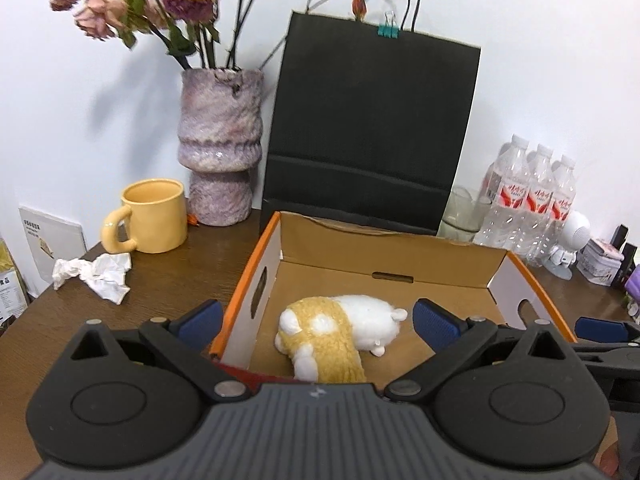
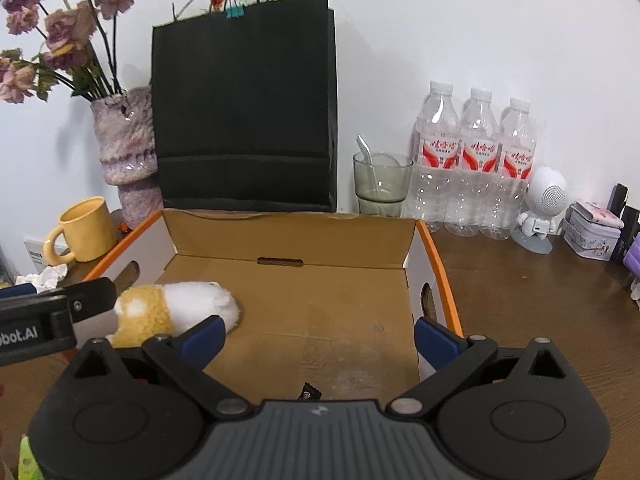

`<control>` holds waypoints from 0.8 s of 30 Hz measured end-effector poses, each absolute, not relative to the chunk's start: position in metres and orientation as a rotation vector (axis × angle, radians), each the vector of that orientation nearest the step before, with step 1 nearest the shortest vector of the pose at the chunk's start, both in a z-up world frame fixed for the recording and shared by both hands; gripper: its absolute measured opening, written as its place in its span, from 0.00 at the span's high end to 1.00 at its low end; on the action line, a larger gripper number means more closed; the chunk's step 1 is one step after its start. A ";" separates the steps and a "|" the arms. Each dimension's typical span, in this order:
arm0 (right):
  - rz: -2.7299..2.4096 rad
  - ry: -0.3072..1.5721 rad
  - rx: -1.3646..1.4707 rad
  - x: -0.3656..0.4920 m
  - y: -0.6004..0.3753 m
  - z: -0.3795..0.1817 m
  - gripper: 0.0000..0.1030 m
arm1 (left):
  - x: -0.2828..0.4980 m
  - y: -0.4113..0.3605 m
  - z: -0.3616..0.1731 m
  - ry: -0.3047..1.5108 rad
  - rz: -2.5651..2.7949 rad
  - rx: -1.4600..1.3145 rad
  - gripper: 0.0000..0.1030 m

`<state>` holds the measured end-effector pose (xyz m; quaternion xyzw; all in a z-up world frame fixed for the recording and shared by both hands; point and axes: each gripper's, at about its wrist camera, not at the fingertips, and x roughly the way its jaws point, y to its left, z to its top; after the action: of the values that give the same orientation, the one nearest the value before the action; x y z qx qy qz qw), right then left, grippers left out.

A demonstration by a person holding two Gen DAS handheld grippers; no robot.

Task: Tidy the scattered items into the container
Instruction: 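Grasp the red rose with the left tool while the right tool grasps the white cap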

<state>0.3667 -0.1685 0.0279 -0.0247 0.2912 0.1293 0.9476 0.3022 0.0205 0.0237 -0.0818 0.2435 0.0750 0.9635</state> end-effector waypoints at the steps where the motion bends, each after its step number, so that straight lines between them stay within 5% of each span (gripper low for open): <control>1: 0.265 0.585 -0.047 0.362 -0.171 0.031 0.02 | 0.295 0.021 0.026 0.484 0.151 -0.168 0.00; 14: 0.250 0.478 -0.066 0.255 -0.233 0.056 0.02 | 0.191 0.043 0.043 0.407 0.131 -0.157 0.00; 24: 0.183 0.549 -0.091 0.190 -0.285 0.012 0.02 | 0.130 0.075 0.011 0.481 0.188 -0.133 0.00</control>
<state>0.1903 -0.2853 0.0116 -0.0447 0.2707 0.0904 0.9574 0.1296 0.0755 0.0110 -0.0656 0.2376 0.0931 0.9647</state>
